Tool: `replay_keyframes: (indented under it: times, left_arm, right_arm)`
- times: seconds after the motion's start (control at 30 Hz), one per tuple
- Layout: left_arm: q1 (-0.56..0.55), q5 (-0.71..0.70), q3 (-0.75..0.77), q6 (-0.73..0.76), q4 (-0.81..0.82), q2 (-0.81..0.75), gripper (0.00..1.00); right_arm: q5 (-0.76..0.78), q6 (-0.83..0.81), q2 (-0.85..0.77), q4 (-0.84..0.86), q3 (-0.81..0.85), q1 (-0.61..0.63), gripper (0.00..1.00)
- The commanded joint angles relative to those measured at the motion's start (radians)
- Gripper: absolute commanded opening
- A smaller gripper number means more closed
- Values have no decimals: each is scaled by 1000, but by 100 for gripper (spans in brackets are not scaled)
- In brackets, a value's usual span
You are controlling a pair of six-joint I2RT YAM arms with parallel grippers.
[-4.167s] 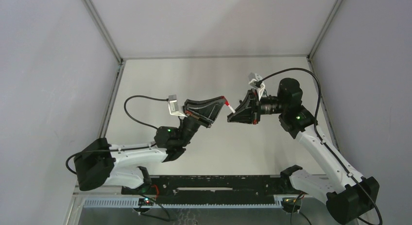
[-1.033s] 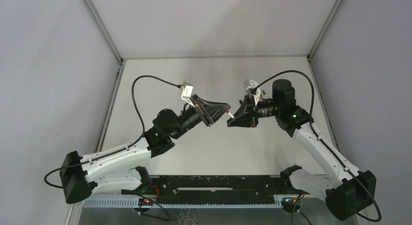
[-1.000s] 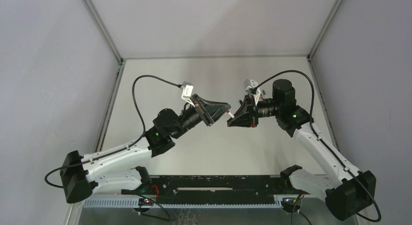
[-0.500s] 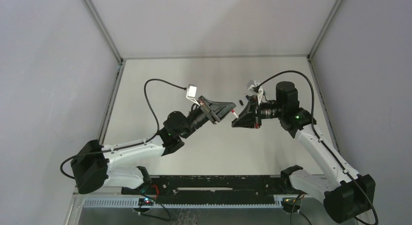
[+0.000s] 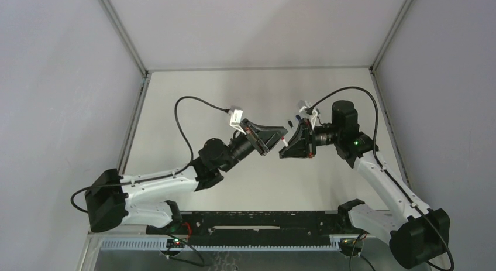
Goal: Insert the pens into the pen caps
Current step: Press the pen cap onto the pen, then place the pen at the center of the board.
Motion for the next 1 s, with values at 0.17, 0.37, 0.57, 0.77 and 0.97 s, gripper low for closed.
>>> replay_keyframes:
  times: [0.17,0.37,0.57,0.77,0.97]
  left_arm:
    - [17,161,-172,-125,35,-86,10]
    - [28,71,-150,-46,45,-167,36]
    - [34,-14,-169,14,15,-231,66]
    - [34,-96,-224,176,-147,-360,75]
    - [35,-234,-287,396,-308,-453,81]
  right_arm:
    - [70,-325,26,-128,105,83,0]
    - [103,-357,62,-152,105,107,0]
    - [123,-405,96,-201,121,118,0]
    - [147,-476,101,-253,128,95,0]
    - [240,-498,135,-259,128,15,0]
